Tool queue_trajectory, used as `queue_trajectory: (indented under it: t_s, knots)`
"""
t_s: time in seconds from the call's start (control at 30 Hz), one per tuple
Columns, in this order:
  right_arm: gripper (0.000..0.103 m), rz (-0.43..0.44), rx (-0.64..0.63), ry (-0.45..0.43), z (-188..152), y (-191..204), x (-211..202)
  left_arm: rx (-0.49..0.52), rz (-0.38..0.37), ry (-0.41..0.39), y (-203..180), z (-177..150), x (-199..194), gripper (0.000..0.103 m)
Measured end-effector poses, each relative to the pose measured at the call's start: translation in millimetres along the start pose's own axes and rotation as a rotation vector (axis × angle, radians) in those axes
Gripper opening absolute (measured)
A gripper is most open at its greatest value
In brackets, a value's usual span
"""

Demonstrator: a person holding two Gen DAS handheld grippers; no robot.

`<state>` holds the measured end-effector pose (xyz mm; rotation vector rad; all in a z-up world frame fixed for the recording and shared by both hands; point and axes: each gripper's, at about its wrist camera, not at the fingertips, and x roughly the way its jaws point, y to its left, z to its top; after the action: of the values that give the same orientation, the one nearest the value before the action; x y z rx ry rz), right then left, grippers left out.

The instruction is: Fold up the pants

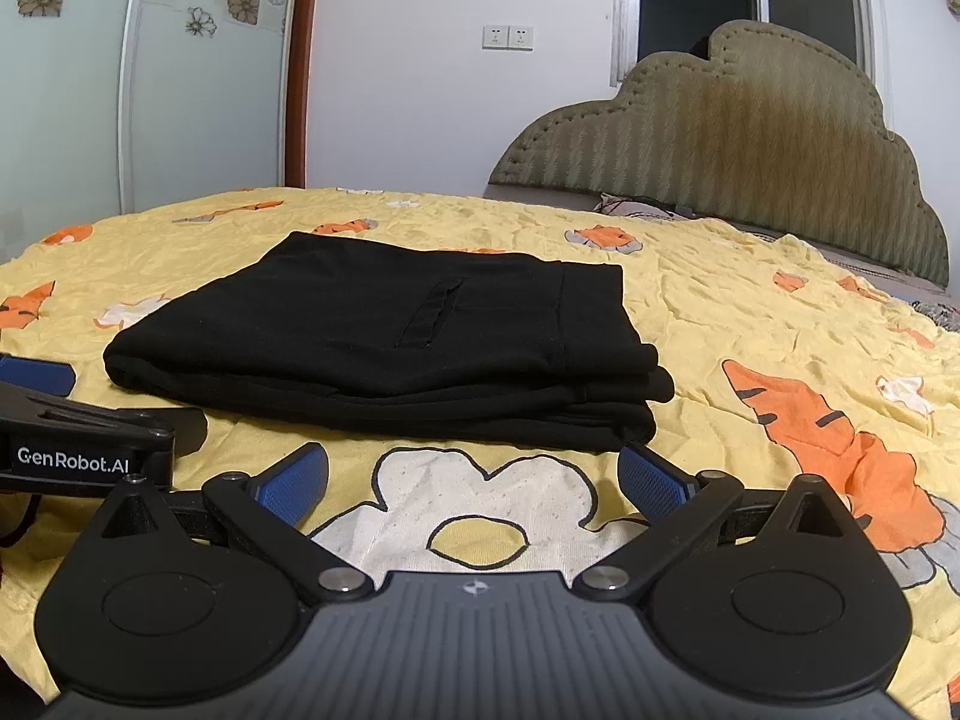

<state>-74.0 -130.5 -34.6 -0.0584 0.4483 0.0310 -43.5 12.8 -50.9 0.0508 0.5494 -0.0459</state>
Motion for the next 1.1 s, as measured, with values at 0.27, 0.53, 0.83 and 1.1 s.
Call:
queue_trajectory:
  t_s: [0.27, 0.53, 0.83, 1.1]
  knots:
    - [0.103, 0.014, 0.057, 0.010, 0.4, -7.7, 0.5, 0.000, 0.000, 0.000, 0.0, 0.1, 0.1, 0.102]
    - [0.103, 0.017, 0.060, 0.012, 0.3, -9.0, 0.8, 0.000, 0.000, 0.000, -0.2, 0.2, 0.1, 0.102]
    - [0.103, 0.019, 0.063, 0.012, 0.7, -9.9, 1.4, 0.005, 0.005, 0.002, -0.7, 0.3, 0.2, 0.103]
    - [0.103, 0.020, 0.069, 0.017, 0.3, -11.1, 1.8, 0.015, 0.011, 0.009, -1.2, 0.9, 2.0, 0.103]
